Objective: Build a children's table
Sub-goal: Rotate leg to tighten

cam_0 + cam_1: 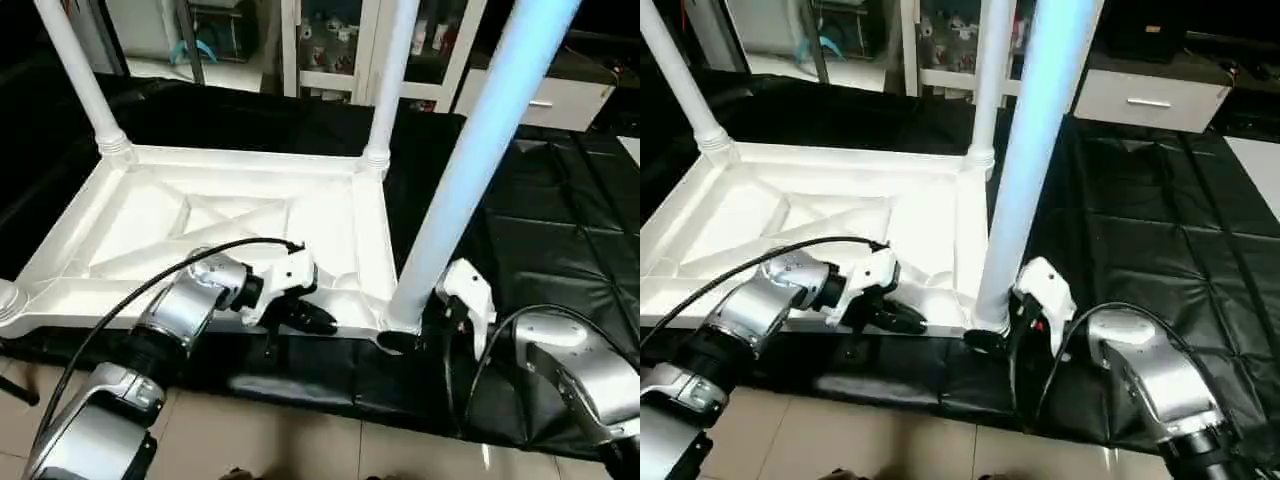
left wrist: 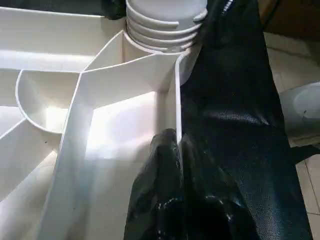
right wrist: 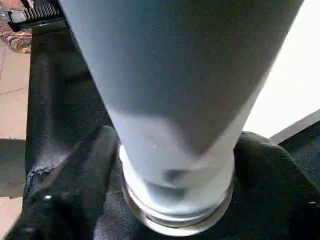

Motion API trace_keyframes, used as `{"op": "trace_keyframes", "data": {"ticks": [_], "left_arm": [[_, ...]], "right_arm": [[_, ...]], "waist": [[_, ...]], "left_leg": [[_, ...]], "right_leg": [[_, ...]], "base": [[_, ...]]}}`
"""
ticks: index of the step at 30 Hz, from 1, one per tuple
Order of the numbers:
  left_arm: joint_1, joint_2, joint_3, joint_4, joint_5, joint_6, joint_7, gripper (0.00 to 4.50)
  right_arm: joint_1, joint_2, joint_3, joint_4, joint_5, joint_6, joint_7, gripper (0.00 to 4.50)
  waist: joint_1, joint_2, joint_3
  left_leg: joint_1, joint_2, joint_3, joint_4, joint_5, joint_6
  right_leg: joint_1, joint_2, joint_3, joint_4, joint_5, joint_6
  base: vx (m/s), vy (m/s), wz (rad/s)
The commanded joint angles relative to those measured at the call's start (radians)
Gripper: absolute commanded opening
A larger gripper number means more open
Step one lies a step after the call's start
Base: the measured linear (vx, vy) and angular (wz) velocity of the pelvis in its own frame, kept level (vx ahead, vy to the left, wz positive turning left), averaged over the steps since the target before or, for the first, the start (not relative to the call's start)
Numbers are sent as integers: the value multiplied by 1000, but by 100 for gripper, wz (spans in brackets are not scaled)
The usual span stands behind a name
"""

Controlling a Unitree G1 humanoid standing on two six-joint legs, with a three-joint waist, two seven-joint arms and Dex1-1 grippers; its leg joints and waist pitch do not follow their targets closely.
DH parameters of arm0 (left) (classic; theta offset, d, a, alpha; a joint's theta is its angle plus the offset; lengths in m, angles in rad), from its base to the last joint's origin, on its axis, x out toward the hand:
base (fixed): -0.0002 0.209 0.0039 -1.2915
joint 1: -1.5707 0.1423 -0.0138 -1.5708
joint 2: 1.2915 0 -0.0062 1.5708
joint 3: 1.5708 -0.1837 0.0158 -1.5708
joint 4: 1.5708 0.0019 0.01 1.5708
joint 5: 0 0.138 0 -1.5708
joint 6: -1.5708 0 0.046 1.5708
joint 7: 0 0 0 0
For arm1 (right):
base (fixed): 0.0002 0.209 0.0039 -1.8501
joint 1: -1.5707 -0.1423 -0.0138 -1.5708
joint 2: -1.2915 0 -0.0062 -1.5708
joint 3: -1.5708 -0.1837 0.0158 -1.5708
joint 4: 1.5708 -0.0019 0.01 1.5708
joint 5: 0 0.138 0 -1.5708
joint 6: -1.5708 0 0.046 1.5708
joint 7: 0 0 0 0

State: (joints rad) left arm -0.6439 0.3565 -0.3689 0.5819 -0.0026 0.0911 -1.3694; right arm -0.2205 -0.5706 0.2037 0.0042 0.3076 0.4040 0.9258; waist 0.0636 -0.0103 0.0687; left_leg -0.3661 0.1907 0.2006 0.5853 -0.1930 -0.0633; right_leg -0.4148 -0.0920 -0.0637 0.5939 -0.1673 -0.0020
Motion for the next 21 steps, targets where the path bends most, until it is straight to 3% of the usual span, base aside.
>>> {"op": "trace_keyframes", "data": {"ticks": [1,7,15,17,20,21], "left_arm": [[18,-3,-40,-2,14,12,-32,0],[16,-4,-40,2,15,12,-32,0],[22,3,-40,-6,14,18,-34,0],[23,3,-40,-9,14,20,-31,0],[21,-12,-23,0,16,27,16,0],[12,-28,-6,18,19,35,67,0]], "right_arm": [[-8,-3,2,2,-3,7,3,344],[-6,-6,2,4,-3,5,13,285],[4,-24,22,4,-19,5,47,275],[5,-22,23,12,-26,0,43,274],[-11,26,2,66,-49,-15,-38,274],[-36,87,-32,133,-74,-33,-151,274]], "waist": [[-1,-7,-59],[-1,-8,-61],[1,-7,-62],[1,-12,-59],[1,-12,-58],[-2,-11,-55]], "left_leg": [[10,45,-18,-71,-188,63],[10,45,-18,-69,-178,66],[11,45,-17,-66,-161,78],[9,44,-17,-67,-161,81],[9,44,-17,-68,-169,78],[9,44,-18,-70,-190,67]], "right_leg": [[51,-57,48,-64,-195,-246],[53,-57,47,-61,-179,-250],[55,-57,48,-58,-151,-262],[54,-57,47,-58,-159,-259],[53,-58,47,-61,-189,-252],[50,-59,47,-66,-224,-247]], "base": [[0,0,0],[0,0,0],[0,0,0],[0,0,0],[0,0,0],[0,0,0]]}}
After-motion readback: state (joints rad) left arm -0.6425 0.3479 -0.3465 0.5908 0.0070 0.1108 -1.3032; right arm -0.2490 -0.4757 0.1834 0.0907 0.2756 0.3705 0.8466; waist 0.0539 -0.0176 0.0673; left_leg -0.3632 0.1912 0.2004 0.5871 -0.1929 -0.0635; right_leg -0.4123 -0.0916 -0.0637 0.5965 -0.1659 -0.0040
